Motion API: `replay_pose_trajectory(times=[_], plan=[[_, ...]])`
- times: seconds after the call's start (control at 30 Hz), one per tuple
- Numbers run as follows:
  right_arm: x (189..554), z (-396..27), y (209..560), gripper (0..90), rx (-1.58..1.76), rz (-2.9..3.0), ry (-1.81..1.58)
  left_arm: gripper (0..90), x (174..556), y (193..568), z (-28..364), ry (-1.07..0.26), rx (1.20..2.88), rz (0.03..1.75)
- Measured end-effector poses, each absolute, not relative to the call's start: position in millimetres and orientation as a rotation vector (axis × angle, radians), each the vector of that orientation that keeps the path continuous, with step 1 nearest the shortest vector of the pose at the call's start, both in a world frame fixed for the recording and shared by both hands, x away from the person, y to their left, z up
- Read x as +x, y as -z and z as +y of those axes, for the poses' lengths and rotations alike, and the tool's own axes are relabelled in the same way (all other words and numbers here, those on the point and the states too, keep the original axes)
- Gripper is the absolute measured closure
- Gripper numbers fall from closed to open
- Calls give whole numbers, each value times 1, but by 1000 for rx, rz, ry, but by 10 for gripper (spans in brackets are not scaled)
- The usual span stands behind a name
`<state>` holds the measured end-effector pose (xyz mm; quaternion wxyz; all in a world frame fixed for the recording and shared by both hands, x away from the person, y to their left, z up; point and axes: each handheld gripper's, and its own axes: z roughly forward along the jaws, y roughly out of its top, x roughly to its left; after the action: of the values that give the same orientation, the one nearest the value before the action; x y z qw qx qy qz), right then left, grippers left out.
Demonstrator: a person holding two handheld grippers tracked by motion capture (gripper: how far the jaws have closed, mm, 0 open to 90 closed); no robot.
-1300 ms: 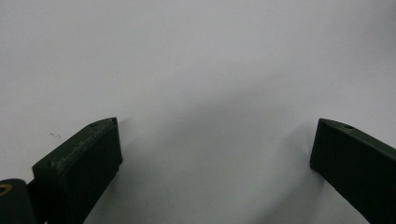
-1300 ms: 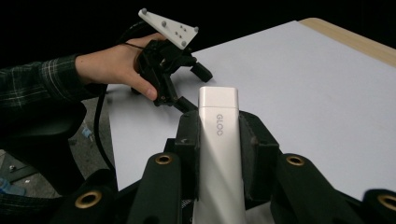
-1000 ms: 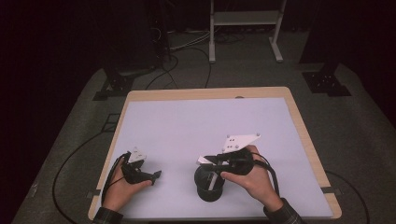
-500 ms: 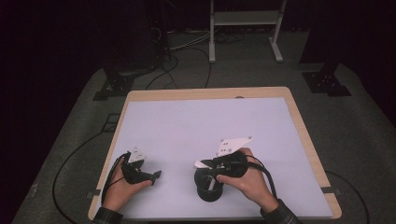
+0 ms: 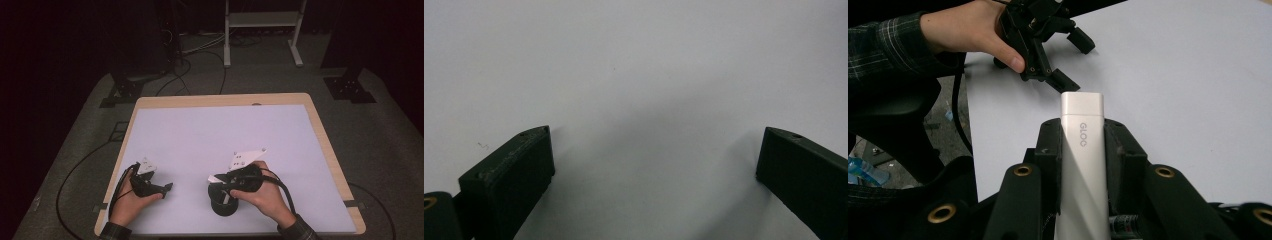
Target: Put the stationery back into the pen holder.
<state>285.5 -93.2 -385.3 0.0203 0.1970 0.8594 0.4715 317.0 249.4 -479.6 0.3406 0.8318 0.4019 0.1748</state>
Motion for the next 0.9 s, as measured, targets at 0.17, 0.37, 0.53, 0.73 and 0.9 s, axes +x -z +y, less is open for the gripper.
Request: replay_pose_trajectory(times=[0.17, 0.37, 0.53, 0.73, 0.9], plan=[[285, -93, 386, 701, 608, 2663, -1464, 11, 317, 480, 249, -455, 2165, 1046], [284, -93, 386, 702, 604, 2666, -1460, 11, 317, 480, 249, -455, 2165, 1046], [282, -94, 386, 702, 606, 2666, -1459, 11, 317, 480, 250, -456, 2166, 1045], [278, -96, 389, 704, 607, 2677, -1443, 11, 317, 480, 249, -456, 2166, 1045], [275, -101, 393, 704, 623, 2690, -1431, 11, 317, 480, 249, -456, 2165, 1045]])
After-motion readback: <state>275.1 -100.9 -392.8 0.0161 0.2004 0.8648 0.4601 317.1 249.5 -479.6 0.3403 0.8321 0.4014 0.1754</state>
